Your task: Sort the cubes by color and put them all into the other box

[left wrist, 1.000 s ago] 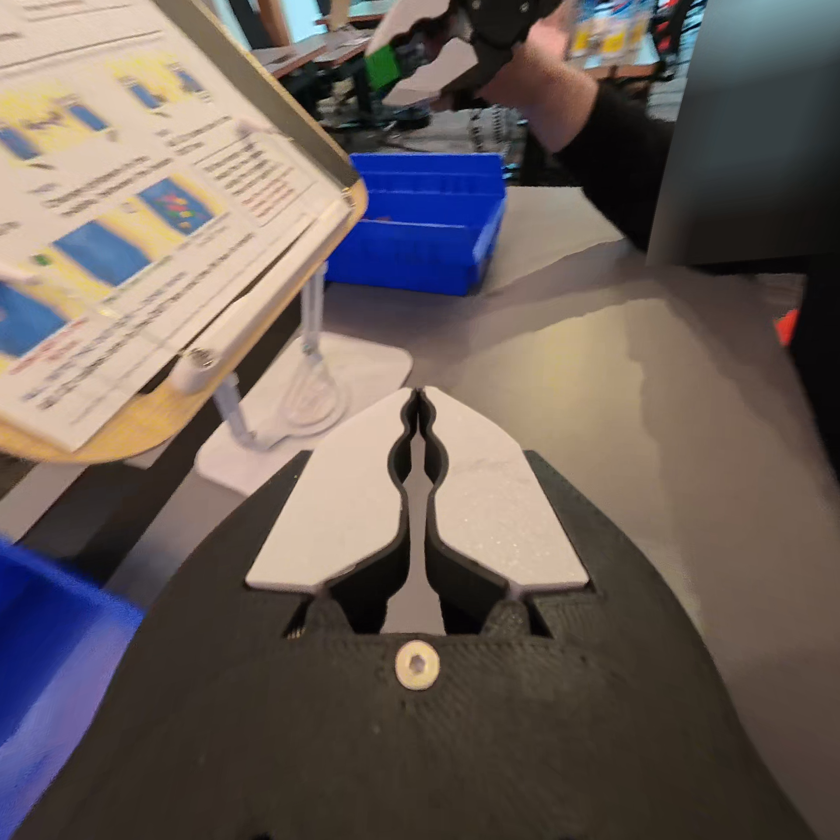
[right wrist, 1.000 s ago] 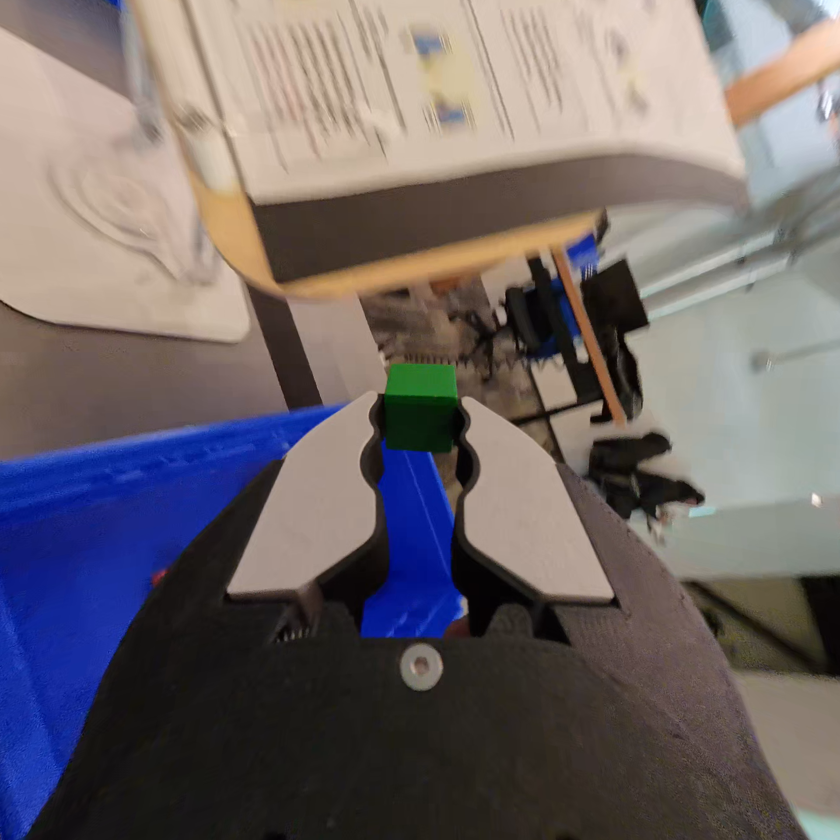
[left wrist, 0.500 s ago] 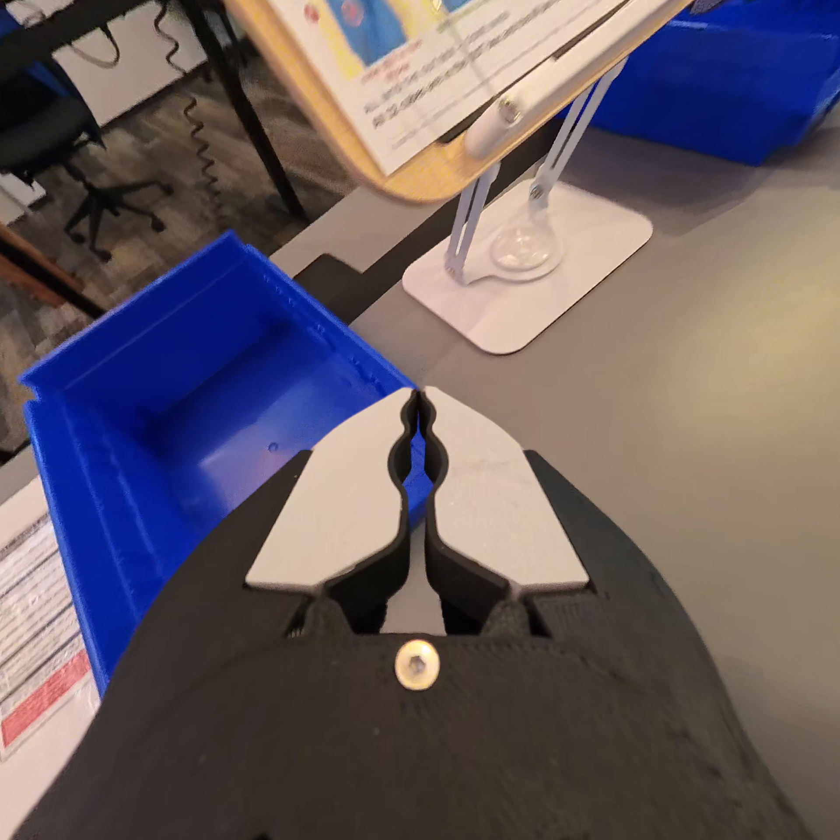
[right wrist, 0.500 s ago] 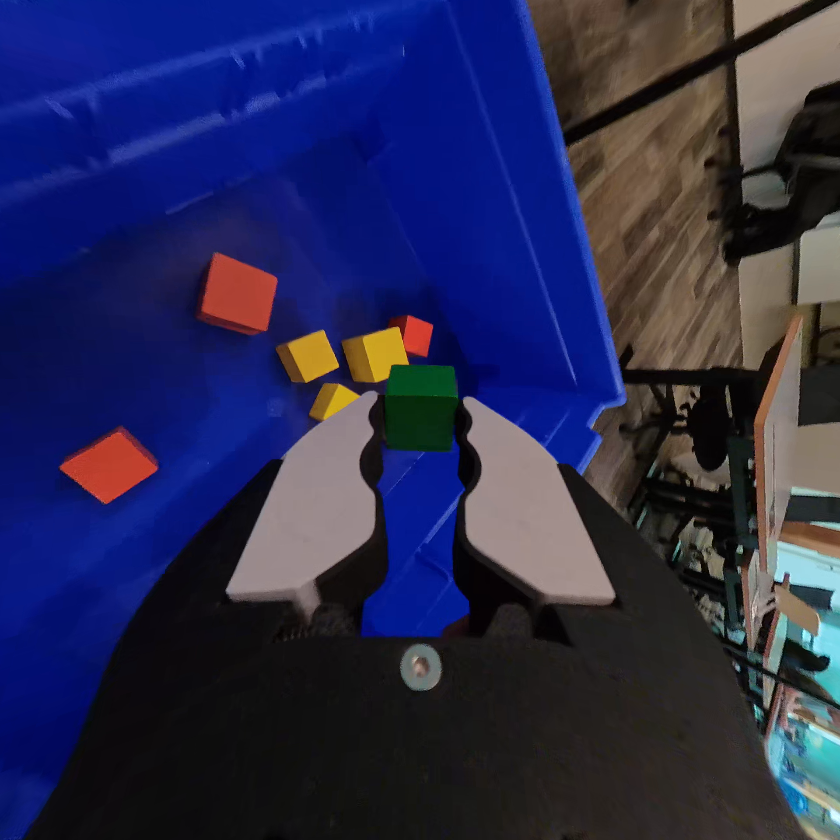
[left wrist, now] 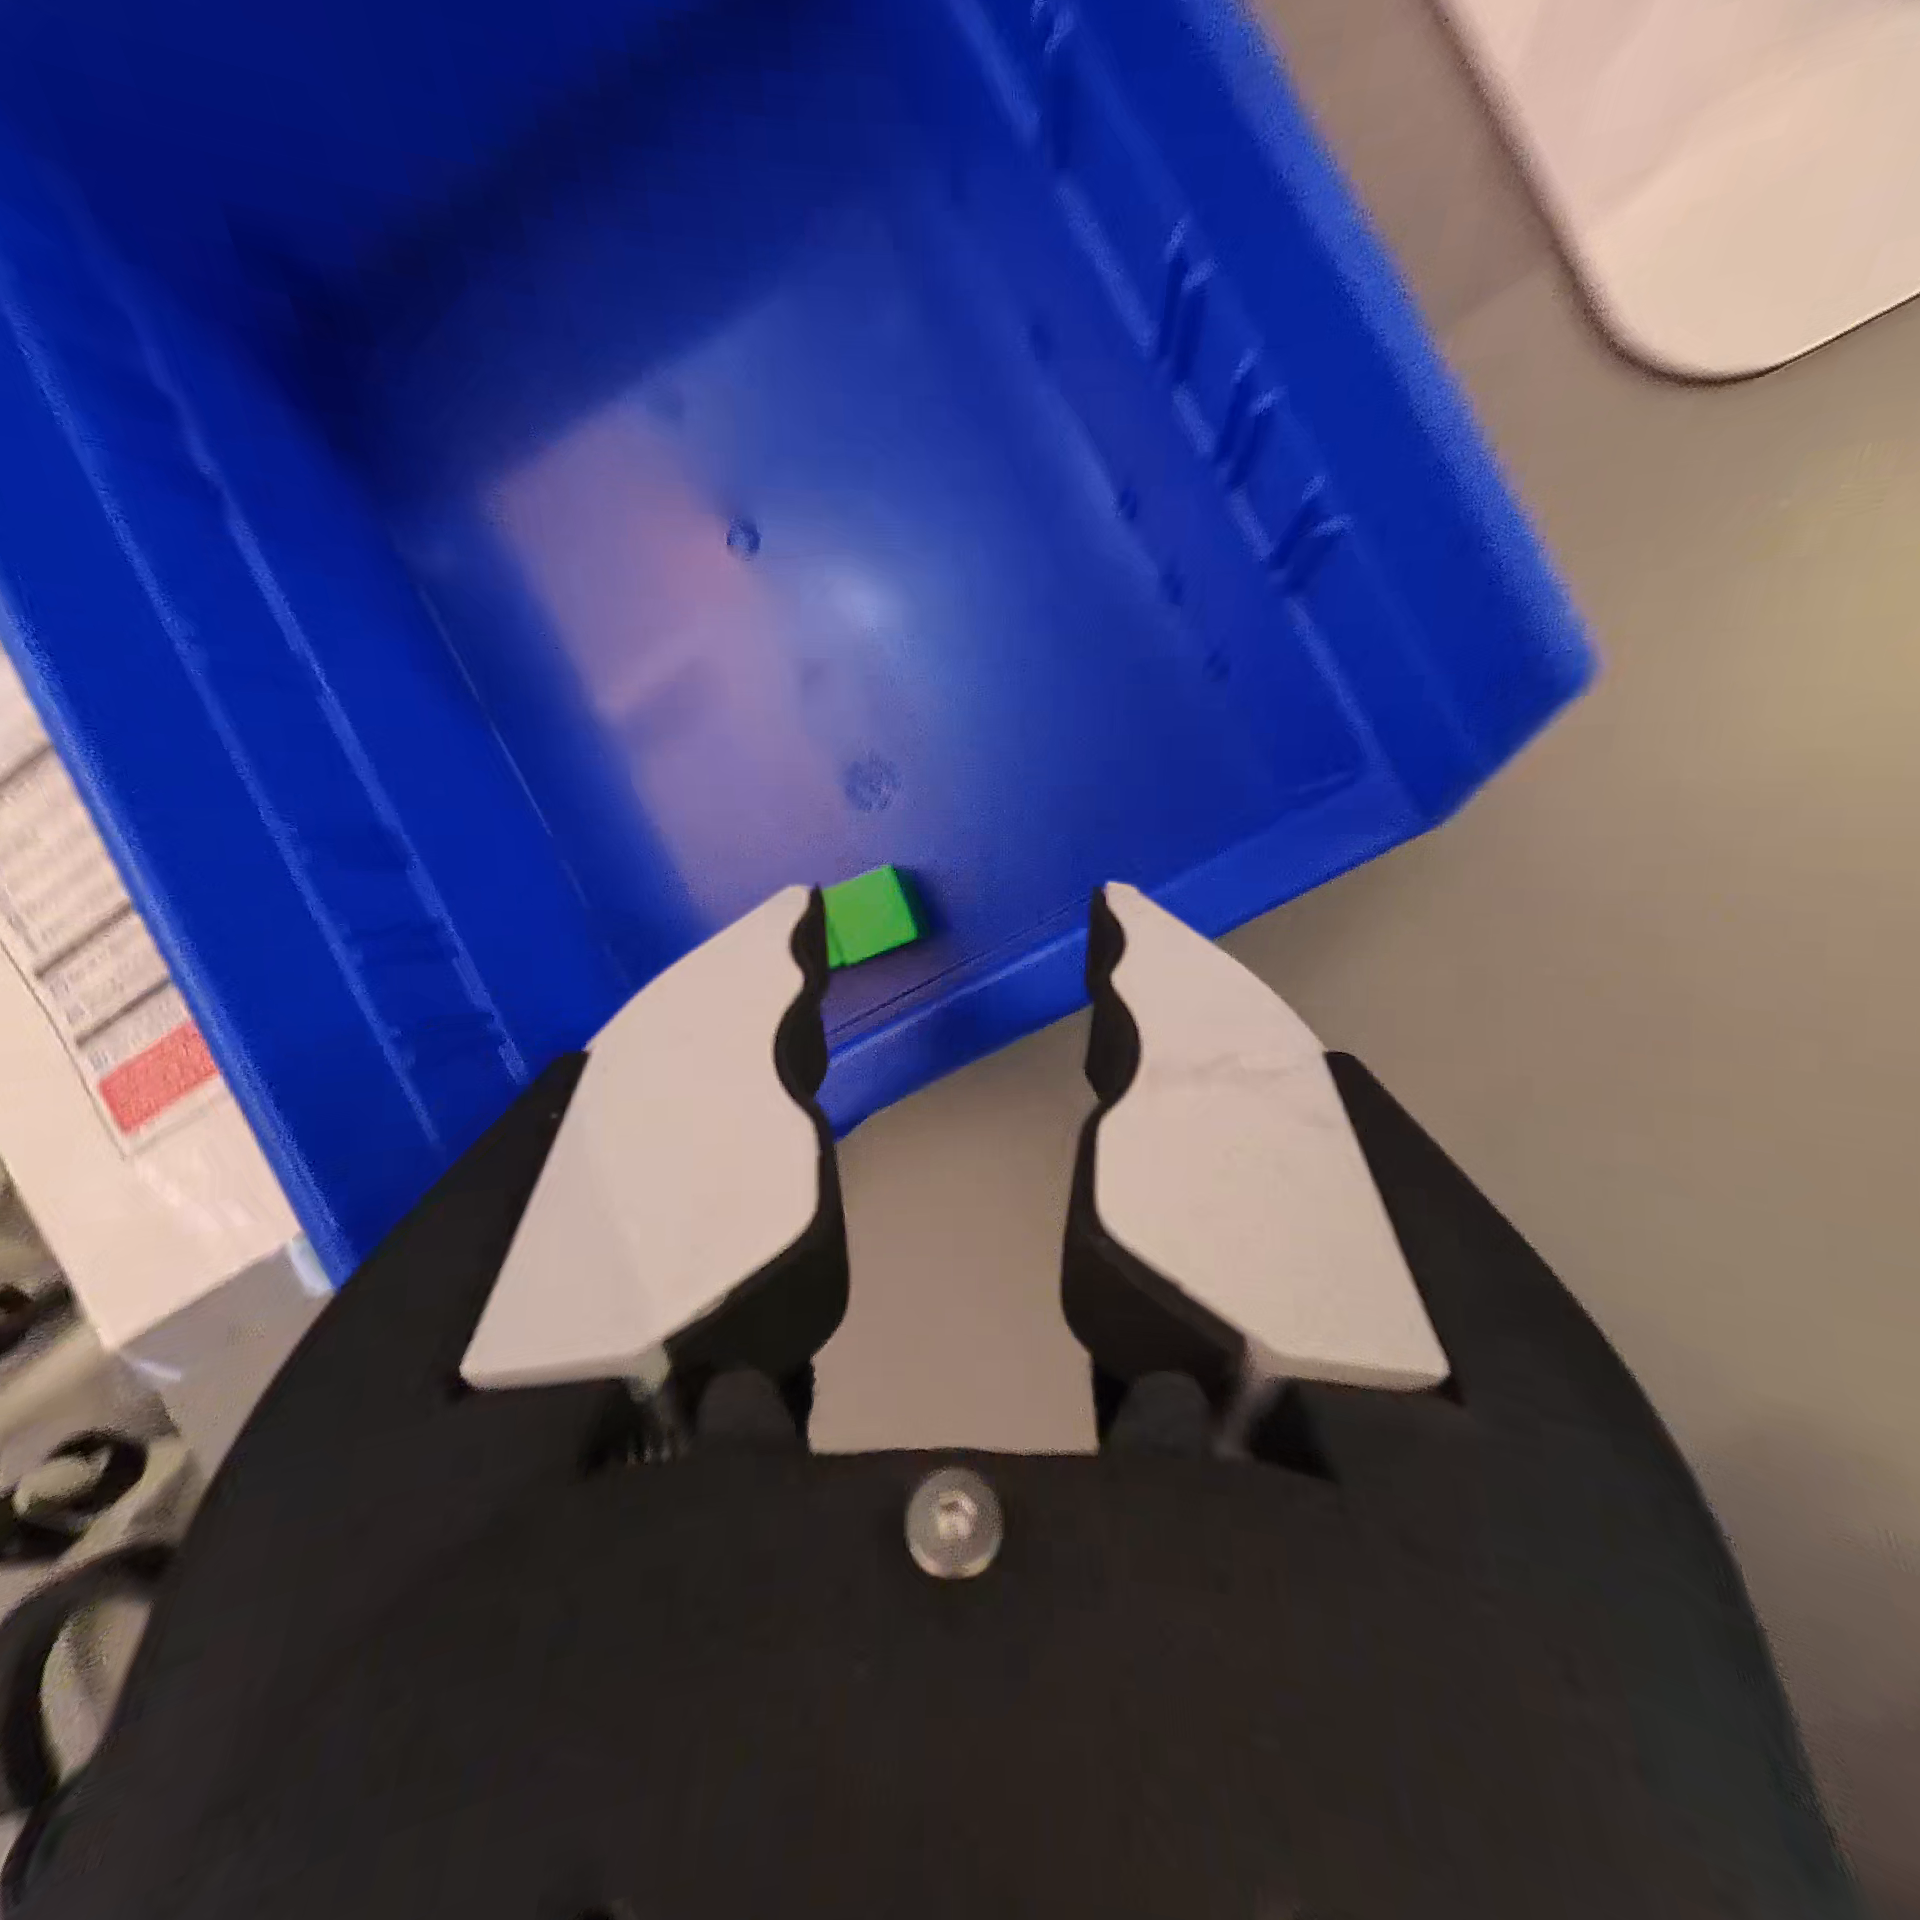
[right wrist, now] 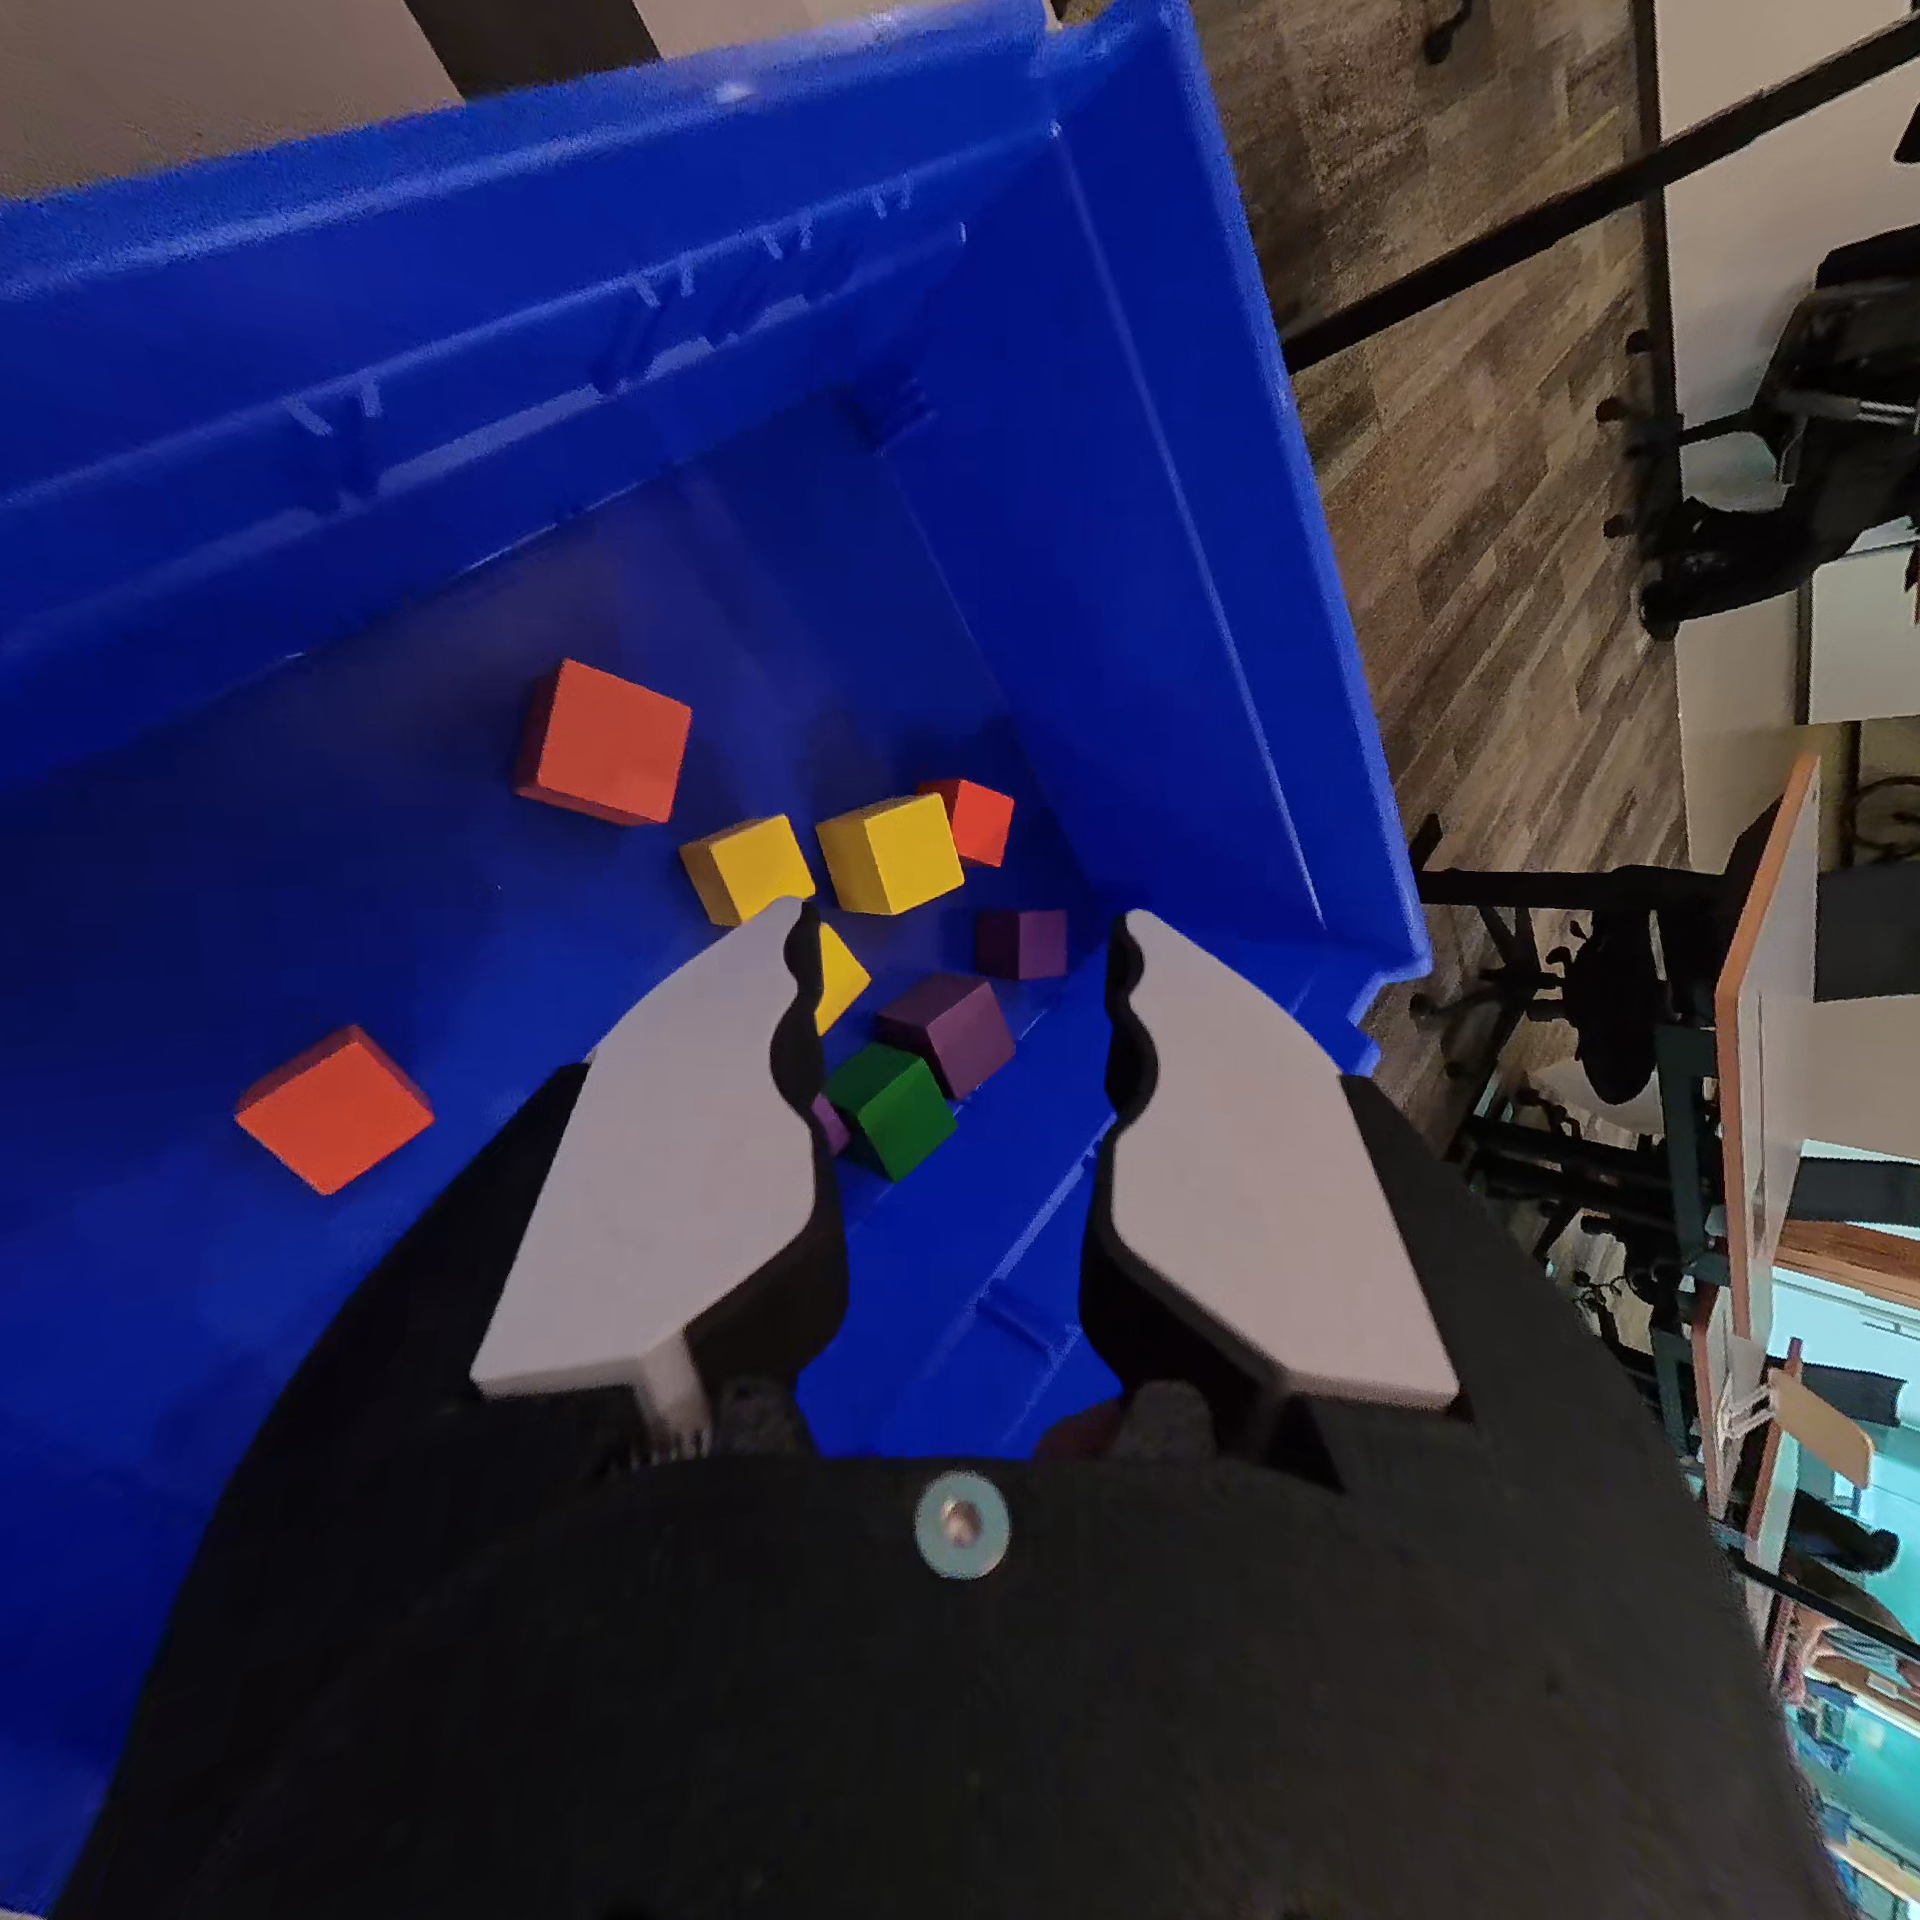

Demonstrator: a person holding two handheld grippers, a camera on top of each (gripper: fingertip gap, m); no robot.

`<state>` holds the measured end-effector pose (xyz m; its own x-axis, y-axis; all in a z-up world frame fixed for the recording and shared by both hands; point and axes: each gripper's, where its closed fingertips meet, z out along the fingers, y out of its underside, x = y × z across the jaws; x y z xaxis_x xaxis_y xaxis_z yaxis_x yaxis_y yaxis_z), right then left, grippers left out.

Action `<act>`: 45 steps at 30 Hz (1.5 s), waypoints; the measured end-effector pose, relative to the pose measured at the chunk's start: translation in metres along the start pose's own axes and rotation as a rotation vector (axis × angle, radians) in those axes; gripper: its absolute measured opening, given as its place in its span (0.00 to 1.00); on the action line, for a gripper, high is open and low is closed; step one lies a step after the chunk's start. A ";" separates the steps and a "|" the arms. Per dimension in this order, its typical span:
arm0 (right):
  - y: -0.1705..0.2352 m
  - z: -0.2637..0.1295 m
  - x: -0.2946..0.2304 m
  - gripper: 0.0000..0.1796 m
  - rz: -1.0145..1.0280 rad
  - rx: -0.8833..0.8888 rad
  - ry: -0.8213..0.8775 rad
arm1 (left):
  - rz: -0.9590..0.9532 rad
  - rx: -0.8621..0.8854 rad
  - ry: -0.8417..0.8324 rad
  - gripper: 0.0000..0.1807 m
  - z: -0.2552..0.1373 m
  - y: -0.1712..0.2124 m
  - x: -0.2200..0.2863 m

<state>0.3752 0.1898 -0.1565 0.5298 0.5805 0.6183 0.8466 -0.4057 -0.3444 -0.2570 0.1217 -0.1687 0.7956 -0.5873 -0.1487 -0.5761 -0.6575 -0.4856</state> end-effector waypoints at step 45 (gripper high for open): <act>-0.016 0.005 -0.018 0.26 -0.099 0.017 -0.005 | 0.048 -0.479 -0.246 0.22 0.043 0.037 -0.073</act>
<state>0.3522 0.1892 -0.1662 0.4439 0.6209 0.6461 0.8955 -0.3340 -0.2942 -0.3282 0.1607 -0.2129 0.7533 -0.5320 -0.3866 -0.5884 -0.8078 -0.0348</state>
